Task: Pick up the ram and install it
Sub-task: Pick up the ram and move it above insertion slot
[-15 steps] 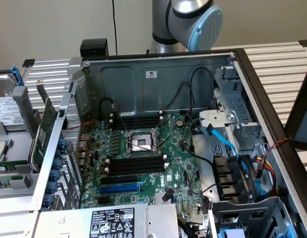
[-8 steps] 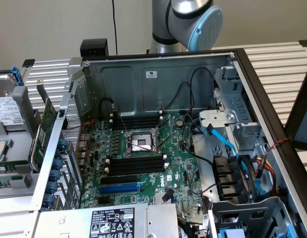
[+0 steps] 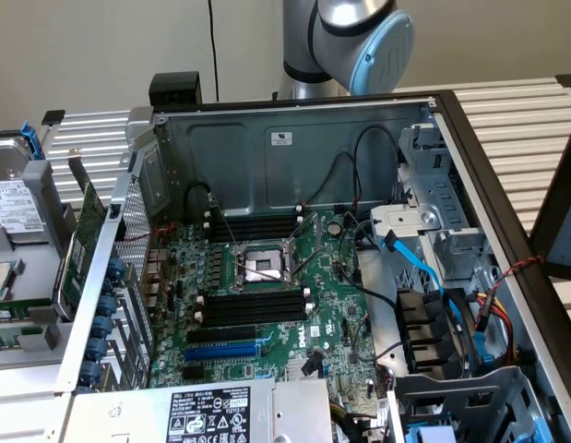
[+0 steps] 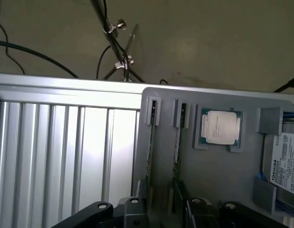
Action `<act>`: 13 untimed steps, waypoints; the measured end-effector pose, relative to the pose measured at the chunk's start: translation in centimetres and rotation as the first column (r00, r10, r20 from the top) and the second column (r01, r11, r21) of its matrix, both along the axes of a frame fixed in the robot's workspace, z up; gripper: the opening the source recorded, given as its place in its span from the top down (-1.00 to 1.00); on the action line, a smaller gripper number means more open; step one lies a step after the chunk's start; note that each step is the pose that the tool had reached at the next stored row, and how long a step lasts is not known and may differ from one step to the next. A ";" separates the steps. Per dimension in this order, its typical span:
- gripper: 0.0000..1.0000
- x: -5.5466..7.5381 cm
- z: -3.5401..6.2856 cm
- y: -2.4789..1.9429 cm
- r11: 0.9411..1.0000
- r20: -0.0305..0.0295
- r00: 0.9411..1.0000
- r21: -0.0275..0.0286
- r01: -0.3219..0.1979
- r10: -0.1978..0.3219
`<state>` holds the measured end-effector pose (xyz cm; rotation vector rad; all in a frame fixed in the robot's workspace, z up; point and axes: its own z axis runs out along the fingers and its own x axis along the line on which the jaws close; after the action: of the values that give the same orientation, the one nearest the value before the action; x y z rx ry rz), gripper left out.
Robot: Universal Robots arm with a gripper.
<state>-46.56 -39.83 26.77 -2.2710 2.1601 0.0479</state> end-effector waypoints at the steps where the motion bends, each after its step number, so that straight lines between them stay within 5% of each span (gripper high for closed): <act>1: 0.27 0.0 -0.19 -0.03 1.000 0.000 1.000 0.000 0.003 -0.003; 13: 0.27 0.0 -1.92 -0.37 0.996 0.005 0.996 0.000 0.092 -0.092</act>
<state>-46.55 -40.20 24.84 -2.1660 2.2585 0.0409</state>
